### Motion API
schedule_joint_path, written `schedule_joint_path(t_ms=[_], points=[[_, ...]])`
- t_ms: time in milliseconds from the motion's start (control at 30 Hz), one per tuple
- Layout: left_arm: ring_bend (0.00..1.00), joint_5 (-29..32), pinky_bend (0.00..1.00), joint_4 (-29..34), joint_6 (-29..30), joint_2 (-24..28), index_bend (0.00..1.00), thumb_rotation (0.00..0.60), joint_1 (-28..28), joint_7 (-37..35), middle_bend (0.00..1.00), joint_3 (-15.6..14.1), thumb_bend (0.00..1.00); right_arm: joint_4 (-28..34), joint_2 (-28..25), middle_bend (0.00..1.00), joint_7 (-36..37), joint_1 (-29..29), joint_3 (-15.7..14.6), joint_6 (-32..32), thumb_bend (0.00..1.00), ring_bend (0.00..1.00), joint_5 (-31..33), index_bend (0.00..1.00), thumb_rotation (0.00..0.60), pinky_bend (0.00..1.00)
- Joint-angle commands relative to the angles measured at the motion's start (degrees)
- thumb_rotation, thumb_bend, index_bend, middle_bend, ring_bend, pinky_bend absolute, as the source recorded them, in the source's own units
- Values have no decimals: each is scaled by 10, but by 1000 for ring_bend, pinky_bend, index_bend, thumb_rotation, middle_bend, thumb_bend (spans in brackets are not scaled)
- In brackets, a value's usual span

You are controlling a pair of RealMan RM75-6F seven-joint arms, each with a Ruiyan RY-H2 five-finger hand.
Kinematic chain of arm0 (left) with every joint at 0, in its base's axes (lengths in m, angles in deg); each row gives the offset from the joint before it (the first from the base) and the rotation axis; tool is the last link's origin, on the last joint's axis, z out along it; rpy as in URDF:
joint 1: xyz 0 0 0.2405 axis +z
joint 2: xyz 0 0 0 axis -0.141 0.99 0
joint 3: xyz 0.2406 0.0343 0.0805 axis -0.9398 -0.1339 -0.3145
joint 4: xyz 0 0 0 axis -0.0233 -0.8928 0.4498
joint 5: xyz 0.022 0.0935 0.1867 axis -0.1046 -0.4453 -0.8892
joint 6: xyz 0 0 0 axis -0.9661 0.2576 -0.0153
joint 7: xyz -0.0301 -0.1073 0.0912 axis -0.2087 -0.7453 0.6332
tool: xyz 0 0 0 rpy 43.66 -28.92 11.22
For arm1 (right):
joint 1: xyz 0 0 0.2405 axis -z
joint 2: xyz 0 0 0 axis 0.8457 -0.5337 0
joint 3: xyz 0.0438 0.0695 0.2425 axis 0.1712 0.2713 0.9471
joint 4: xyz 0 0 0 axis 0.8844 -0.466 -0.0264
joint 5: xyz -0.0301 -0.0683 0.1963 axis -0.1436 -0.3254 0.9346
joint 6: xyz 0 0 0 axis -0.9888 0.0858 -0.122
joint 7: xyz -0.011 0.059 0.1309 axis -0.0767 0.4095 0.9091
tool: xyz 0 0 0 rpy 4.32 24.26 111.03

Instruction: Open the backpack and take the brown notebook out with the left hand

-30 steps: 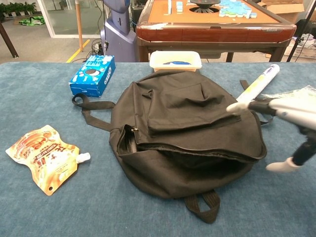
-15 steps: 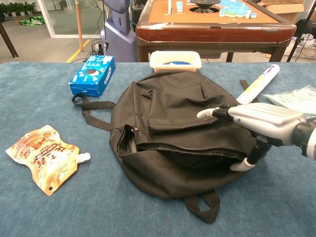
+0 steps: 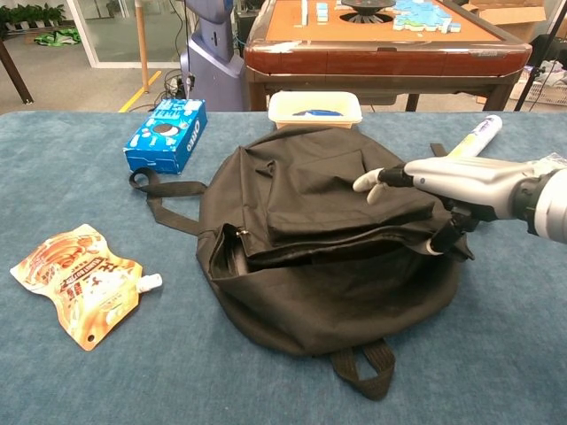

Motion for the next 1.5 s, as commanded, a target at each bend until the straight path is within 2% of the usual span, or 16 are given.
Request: schedule_joint_path(t_ms=[33, 200, 300, 367, 433, 467, 567, 833, 1067, 1233, 1500], points=[[259, -1, 224, 1, 1, 1, 272, 600, 0, 1, 253, 0, 339, 12, -12, 221, -9, -25, 2, -28, 642, 43, 40, 162, 600, 70], [259, 0, 224, 1, 0, 1, 272, 600, 0, -1, 253, 1, 339, 25, -20, 232, -3, -45, 1, -43, 663, 52, 74, 189, 600, 70], [259, -2, 224, -1, -3, 1, 272, 600, -4, -2, 253, 2, 339, 28, -16, 283, 0, -61, -4, -59, 749, 87, 84, 289, 600, 70], [259, -5, 224, -2, -8, 3, 272, 600, -9, -5, 253, 5, 339, 25, -8, 366, 0, -70, -5, -58, 871, 144, 85, 432, 600, 70], [259, -11, 224, -4, -13, 7, 272, 600, -18, -14, 253, 10, 339, 19, 1, 443, 3, -79, -1, -53, 968, 199, 88, 532, 600, 71], [259, -14, 224, -5, -17, 9, 272, 600, -23, -19, 253, 13, 339, 16, 5, 473, 5, -82, 2, -51, 996, 222, 89, 561, 600, 74], [259, -27, 224, -3, -35, 18, 277, 600, -43, -43, 253, 20, 339, 8, 20, 524, 21, -86, 14, -31, 1000, 266, 96, 614, 600, 89], [279, -84, 240, -12, -80, 28, 308, 600, -110, -138, 277, 35, 339, -7, 49, 545, 85, -70, 48, 32, 1000, 277, 165, 635, 600, 98], [402, -181, 425, -48, -96, 4, 390, 600, -177, -229, 422, 24, 339, -19, 84, 545, 125, -55, 86, 106, 1000, 277, 187, 635, 600, 98], [428, -233, 450, -73, -104, -27, 421, 600, -227, -267, 451, 17, 339, -28, 104, 545, 134, -56, 109, 134, 1000, 277, 207, 635, 600, 98], [463, -280, 482, -128, -117, -98, 448, 600, -309, -323, 498, 16, 340, -54, 142, 532, 119, -77, 138, 154, 1000, 277, 249, 635, 600, 98]])
